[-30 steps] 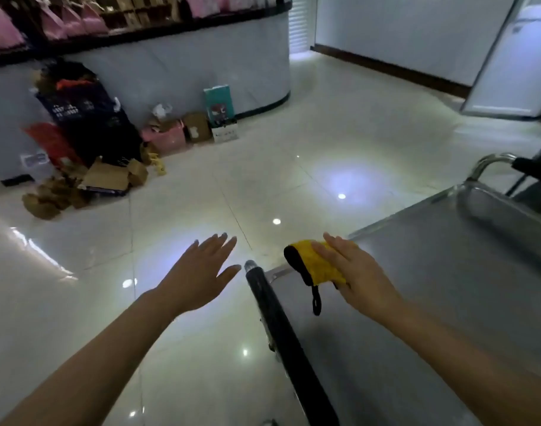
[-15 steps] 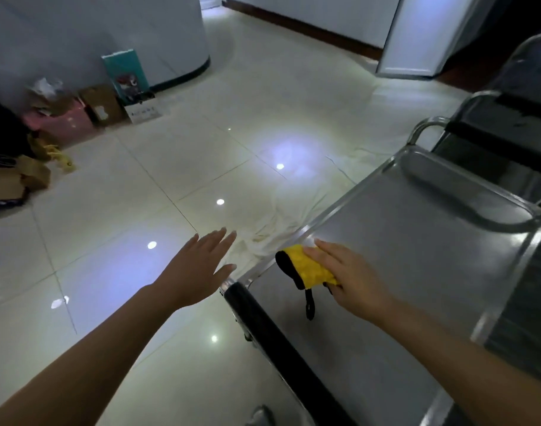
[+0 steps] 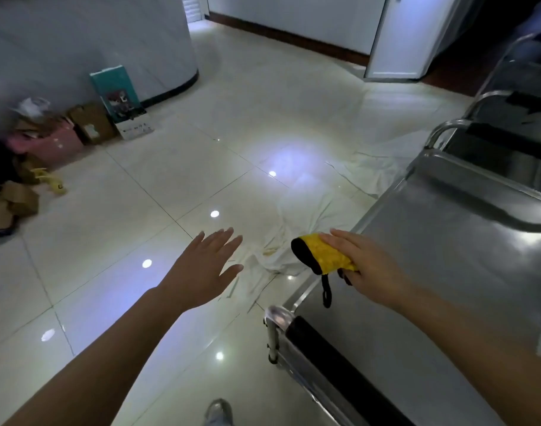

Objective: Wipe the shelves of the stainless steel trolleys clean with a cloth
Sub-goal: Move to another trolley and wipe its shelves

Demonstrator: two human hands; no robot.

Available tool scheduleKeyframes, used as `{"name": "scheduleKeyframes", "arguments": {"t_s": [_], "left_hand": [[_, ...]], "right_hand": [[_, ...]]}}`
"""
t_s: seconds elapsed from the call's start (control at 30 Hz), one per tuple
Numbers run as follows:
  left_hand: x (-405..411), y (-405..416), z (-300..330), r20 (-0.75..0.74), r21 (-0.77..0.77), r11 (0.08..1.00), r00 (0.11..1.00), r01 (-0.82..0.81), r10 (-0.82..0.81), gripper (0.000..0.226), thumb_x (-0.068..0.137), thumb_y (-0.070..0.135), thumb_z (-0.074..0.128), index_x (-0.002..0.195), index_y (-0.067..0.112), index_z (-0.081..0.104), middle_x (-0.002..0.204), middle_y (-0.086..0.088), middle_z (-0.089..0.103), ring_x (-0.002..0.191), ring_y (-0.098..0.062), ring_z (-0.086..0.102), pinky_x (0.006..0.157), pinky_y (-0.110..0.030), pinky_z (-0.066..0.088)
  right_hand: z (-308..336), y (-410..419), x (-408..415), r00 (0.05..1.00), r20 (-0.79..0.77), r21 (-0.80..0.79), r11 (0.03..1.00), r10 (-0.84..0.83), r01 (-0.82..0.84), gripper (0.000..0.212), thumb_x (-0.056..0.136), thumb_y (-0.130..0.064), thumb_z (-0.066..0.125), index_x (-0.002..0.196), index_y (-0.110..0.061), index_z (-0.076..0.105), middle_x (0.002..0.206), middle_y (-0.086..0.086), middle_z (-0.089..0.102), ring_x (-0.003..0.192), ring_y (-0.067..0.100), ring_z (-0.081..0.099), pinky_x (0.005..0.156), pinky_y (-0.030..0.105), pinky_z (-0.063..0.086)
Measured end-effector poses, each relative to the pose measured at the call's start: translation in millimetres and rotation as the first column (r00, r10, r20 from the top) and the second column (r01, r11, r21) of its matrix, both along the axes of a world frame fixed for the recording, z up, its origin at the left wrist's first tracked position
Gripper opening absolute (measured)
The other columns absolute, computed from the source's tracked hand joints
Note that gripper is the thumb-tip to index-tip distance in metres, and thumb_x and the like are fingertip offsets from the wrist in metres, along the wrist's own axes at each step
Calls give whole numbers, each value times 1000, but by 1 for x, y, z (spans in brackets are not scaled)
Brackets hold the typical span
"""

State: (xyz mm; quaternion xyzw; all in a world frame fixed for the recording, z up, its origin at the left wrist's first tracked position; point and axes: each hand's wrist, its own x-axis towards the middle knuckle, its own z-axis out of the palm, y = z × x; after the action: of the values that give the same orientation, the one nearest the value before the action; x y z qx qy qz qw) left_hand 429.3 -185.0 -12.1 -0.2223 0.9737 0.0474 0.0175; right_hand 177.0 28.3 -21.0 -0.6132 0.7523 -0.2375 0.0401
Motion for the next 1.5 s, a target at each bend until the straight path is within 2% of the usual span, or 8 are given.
{"name": "scheduleKeyframes", "arguments": {"t_s": [0.13,0.27,0.47,0.8,1.03,1.3,1.43,1.5], "left_hand": [[11,-69,-5,45,-41,996,996,78,-76,62,99,54,23,153,27,10,161,2,8,148,-14,5,119,-34,-2],[10,-129,-4,66,-39,984,983,173,-170,63,99,55,19,154,27,7,162,2,4,149,-15,0,120,-36,-5],[-26,-191,-9,68,18,969,967,247,-247,63,99,54,19,154,27,4,162,2,0,149,-15,-2,119,-36,-6],[-159,-313,-22,119,-16,909,903,417,-412,63,99,55,18,154,27,2,162,3,0,149,-15,-3,119,-35,-8],[-275,-378,-17,139,1,850,841,528,-523,63,99,53,21,154,25,6,162,1,2,149,-15,1,121,-38,-3],[-430,-407,-29,136,-18,637,633,770,-762,62,100,52,23,154,24,9,162,-1,5,149,-18,4,119,-37,-7],[-518,-413,-38,133,6,477,472,879,-871,62,100,50,25,154,23,9,162,-1,5,149,-17,3,119,-37,-7],[-561,-414,-41,150,20,374,367,927,-918,62,101,50,25,154,23,9,162,0,4,149,-17,2,119,-37,-6]], "right_hand": [[2,-55,22,997,32,29,997,-73,72,73,78,2,68,140,-25,40,145,8,44,127,30,47,101,34,38],[6,-107,42,993,-117,30,999,-28,31,66,76,7,69,136,-11,49,139,17,49,122,38,51,101,50,42],[4,-165,45,982,-175,19,997,-74,79,73,65,9,76,132,-11,54,135,18,52,118,40,55,93,57,46],[-42,-268,-58,953,-92,5,957,-290,291,87,68,7,75,140,-25,40,143,10,46,128,36,47,97,61,41],[-36,-309,-136,885,0,29,884,-466,466,73,75,5,71,138,-21,44,141,13,48,124,36,49,97,59,41],[-43,-312,-198,674,1,75,672,-739,736,67,77,1,71,137,-19,49,140,11,49,124,34,50,100,53,41],[-58,-319,-222,492,29,152,490,-870,858,67,82,-1,62,142,-25,41,145,6,43,130,28,43,106,47,34],[-63,-327,-226,349,69,168,356,-935,919,69,82,2,61,142,-25,41,145,7,42,130,29,42,108,46,32]]}}
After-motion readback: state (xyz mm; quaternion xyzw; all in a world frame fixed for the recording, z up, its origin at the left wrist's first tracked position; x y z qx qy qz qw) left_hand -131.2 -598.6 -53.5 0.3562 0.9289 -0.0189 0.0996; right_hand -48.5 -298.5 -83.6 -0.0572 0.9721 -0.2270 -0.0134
